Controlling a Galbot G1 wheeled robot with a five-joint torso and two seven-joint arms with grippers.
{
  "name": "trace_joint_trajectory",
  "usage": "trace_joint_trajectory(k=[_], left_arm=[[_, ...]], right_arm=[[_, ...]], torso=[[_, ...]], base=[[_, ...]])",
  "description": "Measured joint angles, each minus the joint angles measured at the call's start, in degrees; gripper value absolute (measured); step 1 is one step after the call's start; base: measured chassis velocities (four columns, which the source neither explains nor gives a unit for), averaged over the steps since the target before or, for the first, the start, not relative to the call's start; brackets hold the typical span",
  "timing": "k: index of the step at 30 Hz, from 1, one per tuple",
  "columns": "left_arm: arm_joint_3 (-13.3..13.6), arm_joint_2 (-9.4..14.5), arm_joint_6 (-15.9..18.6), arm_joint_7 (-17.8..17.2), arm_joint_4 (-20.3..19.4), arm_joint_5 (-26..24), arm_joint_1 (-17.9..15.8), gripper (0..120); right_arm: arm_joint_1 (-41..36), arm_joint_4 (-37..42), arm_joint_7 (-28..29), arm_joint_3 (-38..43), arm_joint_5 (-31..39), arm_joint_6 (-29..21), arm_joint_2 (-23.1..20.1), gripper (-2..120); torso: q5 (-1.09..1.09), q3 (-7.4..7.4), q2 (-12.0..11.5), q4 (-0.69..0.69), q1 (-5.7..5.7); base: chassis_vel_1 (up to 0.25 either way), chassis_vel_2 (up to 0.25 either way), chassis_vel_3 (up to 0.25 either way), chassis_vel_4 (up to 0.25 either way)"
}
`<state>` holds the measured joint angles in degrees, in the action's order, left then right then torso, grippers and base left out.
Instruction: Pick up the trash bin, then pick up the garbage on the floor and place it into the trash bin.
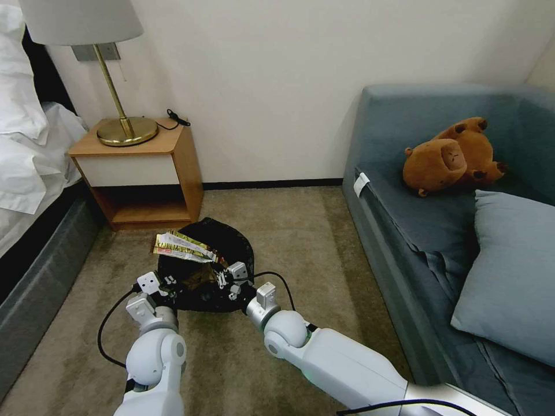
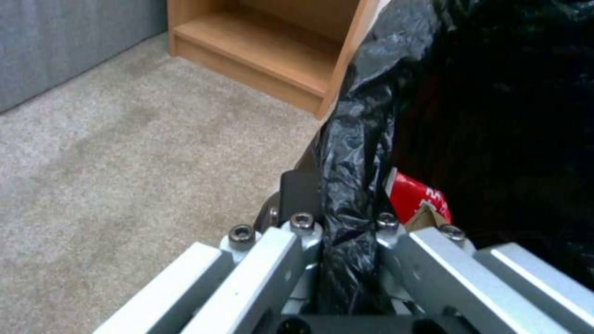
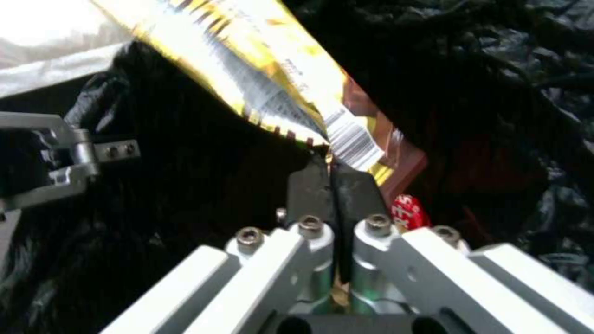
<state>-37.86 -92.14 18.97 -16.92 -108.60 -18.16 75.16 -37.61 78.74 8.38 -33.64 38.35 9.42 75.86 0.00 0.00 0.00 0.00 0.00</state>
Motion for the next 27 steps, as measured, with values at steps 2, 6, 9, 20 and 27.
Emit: trace_joint_trajectory(k=[2,6,9,20,27], left_arm=[[0.0,0.0,0.0,0.0,0.0,0.1,0.1,1],[0.1,0.0,-0.1,0.0,0.0,0.3,0.2,1],[0.1,0.0,-0.1,0.0,-0.1,0.4,0.2,1],[0.2,0.0,-0.1,-0.1,-0.2,0.6,0.3,1],[0.1,0.0,-0.1,-0.1,-0.1,0.5,0.3,1]], right_arm=[[-0.1,0.0,0.1,0.0,-0.2,-0.3,-0.2,11],[-0.2,0.5,0.1,0.2,-0.6,-0.6,-0.6,25],[-0.3,0.6,0.1,0.3,-0.7,-0.7,-0.7,30],[-0.6,1.1,0.1,0.8,-2.7,-0.9,-1.0,75],[-0.6,1.2,0.1,1.2,-3.3,-0.7,-0.7,98]], torso=[[-0.01,0.0,0.0,0.0,0.0],[0.0,0.0,0.0,0.0,0.0],[0.0,0.0,0.0,0.0,0.0],[0.0,0.0,0.0,0.0,0.0],[0.0,0.0,0.0,0.0,0.0]], base=[[0.0,0.0,0.0,0.0],[0.0,0.0,0.0,0.0],[0.0,0.0,0.0,0.0],[0.0,0.0,0.0,0.0],[0.0,0.0,0.0,0.0]])
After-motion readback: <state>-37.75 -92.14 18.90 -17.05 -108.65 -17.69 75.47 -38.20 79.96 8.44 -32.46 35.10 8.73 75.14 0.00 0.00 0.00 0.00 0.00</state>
